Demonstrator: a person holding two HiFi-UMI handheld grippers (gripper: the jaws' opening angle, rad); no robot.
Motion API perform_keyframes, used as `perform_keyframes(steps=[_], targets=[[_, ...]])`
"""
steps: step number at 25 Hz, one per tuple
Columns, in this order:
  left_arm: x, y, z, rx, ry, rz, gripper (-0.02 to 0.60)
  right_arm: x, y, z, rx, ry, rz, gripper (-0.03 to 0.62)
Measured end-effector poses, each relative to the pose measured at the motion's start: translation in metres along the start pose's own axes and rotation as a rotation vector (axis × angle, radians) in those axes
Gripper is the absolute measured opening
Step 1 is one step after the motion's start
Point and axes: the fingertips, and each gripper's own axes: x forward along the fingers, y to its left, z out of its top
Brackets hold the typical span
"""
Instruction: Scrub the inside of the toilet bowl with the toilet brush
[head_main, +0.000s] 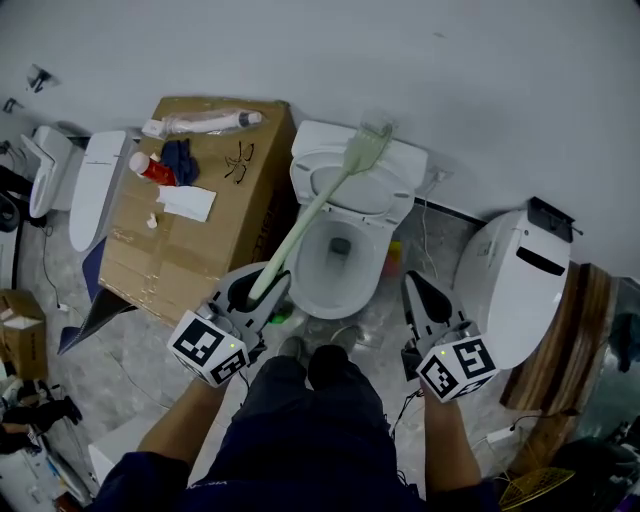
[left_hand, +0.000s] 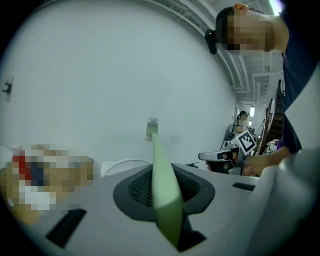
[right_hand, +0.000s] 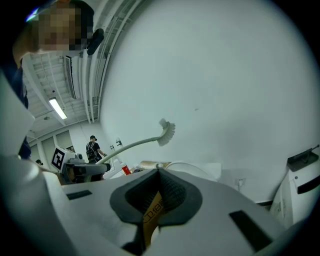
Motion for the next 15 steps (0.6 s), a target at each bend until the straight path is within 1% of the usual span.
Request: perform_keyframes(steps=[6,11,15], targets=[[0.011,0.009,-0.035,-0.012,0.069,-0.009,0.086,0.016,-0.019,-0.024,0.022,0.021,-0.018,0.003],[0.016,0.014,-0.067,-0.017,0.122,-0.039,0.086,0.029,-0.028,-0.054,0.039,0.046,-0.04,0.003],[0.019,0.022,-0.095,-0.017,0.165,-0.063,0.086,0.039,-0.035,-0.081,0.069,0.069,-0.074,0.003]])
